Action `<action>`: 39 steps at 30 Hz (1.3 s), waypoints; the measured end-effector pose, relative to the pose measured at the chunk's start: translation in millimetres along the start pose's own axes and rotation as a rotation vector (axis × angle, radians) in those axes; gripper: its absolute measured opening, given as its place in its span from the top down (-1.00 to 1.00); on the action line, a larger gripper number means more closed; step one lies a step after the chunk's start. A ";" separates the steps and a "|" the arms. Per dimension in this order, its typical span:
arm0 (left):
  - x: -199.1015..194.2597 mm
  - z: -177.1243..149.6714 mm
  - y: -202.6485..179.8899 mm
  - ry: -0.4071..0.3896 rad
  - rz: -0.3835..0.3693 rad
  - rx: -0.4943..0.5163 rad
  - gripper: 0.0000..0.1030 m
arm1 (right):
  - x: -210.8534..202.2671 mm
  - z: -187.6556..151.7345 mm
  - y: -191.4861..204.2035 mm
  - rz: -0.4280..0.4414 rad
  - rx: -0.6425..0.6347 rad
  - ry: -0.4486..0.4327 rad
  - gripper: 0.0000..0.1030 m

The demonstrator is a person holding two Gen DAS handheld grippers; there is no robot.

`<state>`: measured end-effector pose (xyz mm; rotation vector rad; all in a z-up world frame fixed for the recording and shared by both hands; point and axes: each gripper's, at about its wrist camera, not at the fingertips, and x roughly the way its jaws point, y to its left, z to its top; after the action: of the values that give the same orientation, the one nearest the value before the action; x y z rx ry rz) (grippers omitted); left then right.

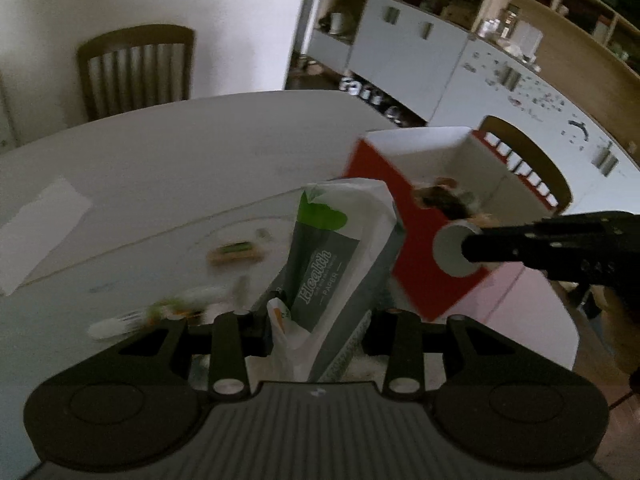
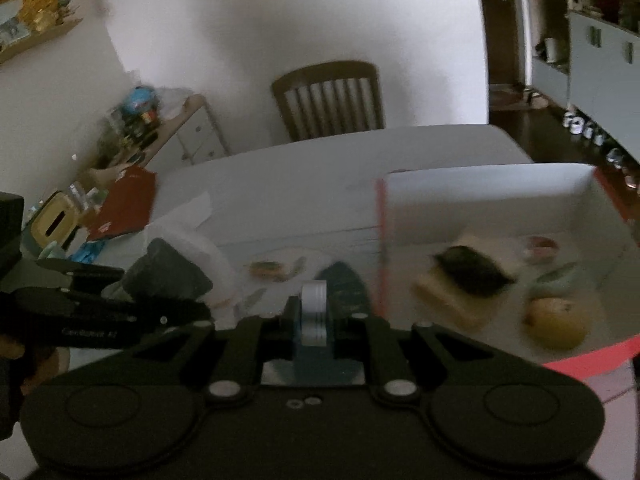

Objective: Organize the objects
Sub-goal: 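Carry the wipes pack in the left tool while the right tool carries the tape roll into the box, then open the left tool to drop the wipes pack while the right tool releases the tape roll in the box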

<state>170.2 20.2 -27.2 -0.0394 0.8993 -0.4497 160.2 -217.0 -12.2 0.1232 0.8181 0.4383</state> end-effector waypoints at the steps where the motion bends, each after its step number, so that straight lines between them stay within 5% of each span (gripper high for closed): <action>1: 4.0 1.7 -8.8 0.003 -0.009 0.008 0.28 | -3.0 -0.5 -7.2 -0.004 0.008 -0.004 0.77; 19: 83.5 52.0 -140.8 0.042 -0.089 0.158 0.28 | -38.5 -5.1 -133.0 -0.127 0.107 -0.062 0.77; 39: 178.6 119.5 -197.3 0.087 0.013 0.274 0.28 | -2.5 -6.9 -193.4 -0.265 0.083 0.026 0.77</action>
<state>285.8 -247.2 -42.4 0.2377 0.9155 -0.5621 217.5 -393.3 -67.9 0.0849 0.8652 0.1565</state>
